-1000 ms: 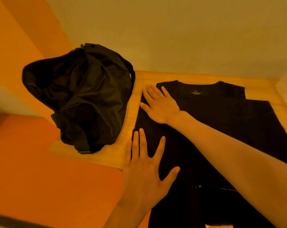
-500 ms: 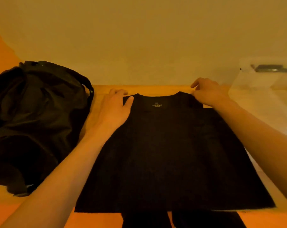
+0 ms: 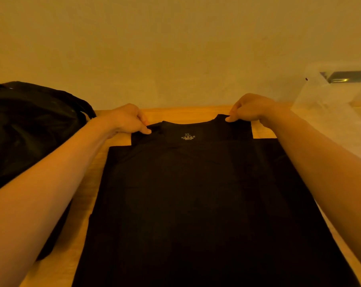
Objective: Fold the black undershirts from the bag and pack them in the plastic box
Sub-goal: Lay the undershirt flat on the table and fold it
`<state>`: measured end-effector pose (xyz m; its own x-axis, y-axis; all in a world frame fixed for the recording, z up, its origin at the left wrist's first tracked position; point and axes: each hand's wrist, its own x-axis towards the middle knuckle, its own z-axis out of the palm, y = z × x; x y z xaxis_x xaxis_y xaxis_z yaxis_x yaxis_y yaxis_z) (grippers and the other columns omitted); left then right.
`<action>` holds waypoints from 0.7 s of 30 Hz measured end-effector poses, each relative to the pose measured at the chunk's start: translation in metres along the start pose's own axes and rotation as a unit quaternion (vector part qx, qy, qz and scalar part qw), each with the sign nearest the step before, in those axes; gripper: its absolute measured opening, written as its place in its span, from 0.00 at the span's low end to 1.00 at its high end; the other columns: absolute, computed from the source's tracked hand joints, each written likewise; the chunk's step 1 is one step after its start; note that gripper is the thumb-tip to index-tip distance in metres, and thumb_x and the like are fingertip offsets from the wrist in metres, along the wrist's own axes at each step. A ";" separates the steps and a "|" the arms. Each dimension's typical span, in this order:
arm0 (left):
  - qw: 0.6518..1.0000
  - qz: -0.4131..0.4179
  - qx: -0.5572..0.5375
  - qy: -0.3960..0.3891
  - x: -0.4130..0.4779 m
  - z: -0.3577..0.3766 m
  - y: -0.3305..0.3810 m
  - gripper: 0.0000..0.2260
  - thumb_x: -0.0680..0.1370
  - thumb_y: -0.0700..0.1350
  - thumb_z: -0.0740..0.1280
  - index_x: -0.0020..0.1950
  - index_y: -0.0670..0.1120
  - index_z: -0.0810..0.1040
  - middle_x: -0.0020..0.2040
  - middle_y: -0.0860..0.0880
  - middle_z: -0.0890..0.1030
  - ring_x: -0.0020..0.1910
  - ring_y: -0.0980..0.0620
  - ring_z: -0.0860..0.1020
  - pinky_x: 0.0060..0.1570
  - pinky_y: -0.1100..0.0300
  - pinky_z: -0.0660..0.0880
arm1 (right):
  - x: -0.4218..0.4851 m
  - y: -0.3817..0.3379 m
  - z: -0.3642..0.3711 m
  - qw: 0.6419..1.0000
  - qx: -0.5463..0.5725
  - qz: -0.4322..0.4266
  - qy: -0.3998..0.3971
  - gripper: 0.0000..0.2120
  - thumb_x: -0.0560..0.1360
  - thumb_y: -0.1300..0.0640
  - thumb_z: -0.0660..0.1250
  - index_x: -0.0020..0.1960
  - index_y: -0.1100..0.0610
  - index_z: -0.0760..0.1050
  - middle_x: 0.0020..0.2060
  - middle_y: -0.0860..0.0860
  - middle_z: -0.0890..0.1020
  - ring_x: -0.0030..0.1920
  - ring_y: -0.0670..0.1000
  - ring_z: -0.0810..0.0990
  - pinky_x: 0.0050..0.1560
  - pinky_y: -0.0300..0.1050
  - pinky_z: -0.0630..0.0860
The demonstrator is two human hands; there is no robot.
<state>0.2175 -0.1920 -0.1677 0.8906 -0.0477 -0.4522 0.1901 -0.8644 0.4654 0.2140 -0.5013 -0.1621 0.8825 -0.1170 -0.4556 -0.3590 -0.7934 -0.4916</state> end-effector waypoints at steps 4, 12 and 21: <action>0.999 0.019 -0.042 0.004 -0.002 -0.008 -0.005 0.08 0.73 0.45 0.78 0.44 0.46 0.80 0.50 0.48 0.79 0.54 0.48 0.75 0.52 0.56 0.70 | -0.006 0.000 -0.003 0.999 0.038 -0.028 0.020 0.11 0.78 0.57 0.71 0.57 0.62 0.79 0.55 0.55 0.78 0.57 0.54 0.73 0.54 0.49 0.67; 0.975 0.159 -0.100 0.122 -0.040 0.006 -0.015 0.05 0.74 0.43 0.77 0.46 0.51 0.83 0.42 0.44 0.81 0.38 0.54 0.76 0.41 0.63 0.71 | -0.037 0.027 0.011 0.967 0.133 -0.151 0.158 0.05 0.75 0.55 0.75 0.48 0.54 0.81 0.41 0.50 0.82 0.42 0.47 0.79 0.41 0.39 0.73; 0.933 0.267 -0.081 0.229 -0.095 0.037 -0.038 0.06 0.73 0.43 0.78 0.45 0.53 0.85 0.44 0.54 0.82 0.46 0.58 0.79 0.53 0.66 0.74 | -0.083 0.069 0.030 0.918 0.055 -0.331 0.211 0.04 0.74 0.51 0.75 0.47 0.48 0.81 0.43 0.43 0.83 0.45 0.42 0.80 0.47 0.36 0.73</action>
<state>0.1107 -0.1727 -0.1708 0.9524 -0.1984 0.2316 -0.3035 -0.6900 0.6571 0.1070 -0.5282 -0.1809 0.9488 0.1300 0.2878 0.2914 -0.7116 -0.6393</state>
